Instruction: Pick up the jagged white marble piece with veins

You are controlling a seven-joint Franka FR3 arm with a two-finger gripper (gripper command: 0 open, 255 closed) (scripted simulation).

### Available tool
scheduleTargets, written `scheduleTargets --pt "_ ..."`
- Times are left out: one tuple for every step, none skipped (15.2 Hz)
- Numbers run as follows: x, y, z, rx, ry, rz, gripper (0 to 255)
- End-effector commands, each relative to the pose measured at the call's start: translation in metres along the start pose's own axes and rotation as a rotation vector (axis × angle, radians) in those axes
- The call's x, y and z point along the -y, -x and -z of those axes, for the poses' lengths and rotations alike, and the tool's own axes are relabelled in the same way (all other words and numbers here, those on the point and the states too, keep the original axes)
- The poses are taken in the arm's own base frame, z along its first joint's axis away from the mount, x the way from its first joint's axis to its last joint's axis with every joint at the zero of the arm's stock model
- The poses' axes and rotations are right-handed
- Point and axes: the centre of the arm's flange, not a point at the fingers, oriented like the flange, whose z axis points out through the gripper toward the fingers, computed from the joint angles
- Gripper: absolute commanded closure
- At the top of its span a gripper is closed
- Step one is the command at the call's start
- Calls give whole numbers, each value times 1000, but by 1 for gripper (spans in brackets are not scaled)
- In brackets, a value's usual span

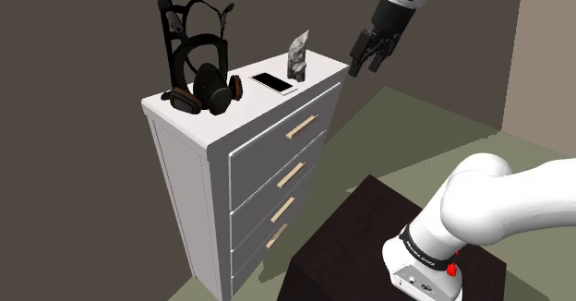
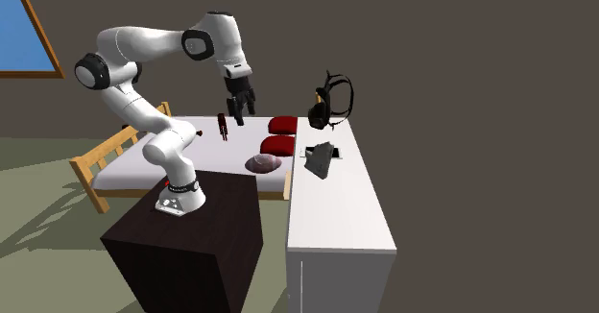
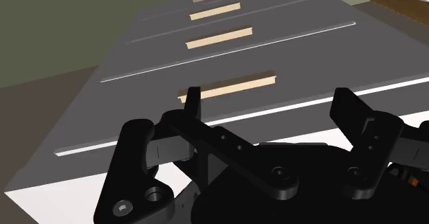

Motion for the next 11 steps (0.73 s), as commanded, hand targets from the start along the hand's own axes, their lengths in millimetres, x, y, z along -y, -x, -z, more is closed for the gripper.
scheduleTargets --pt "0 0 0 0 0 0 0" --pt "3 -14 -3 5 12 -19 0" --pt "5 -27 -6 9 25 -37 0" --pt "8 -41 -8 14 37 -56 0" --pt "10 -55 -11 18 50 -75 0" --pt "11 -68 -14 23 62 -94 0" --pt "13 -82 -18 27 74 -112 0" --pt "14 -96 -21 32 87 -131 0" --pt "15 -110 -24 36 99 -150 0" --pt "15 -123 -28 41 111 -169 0" --pt "16 -137 -31 45 124 -187 0"
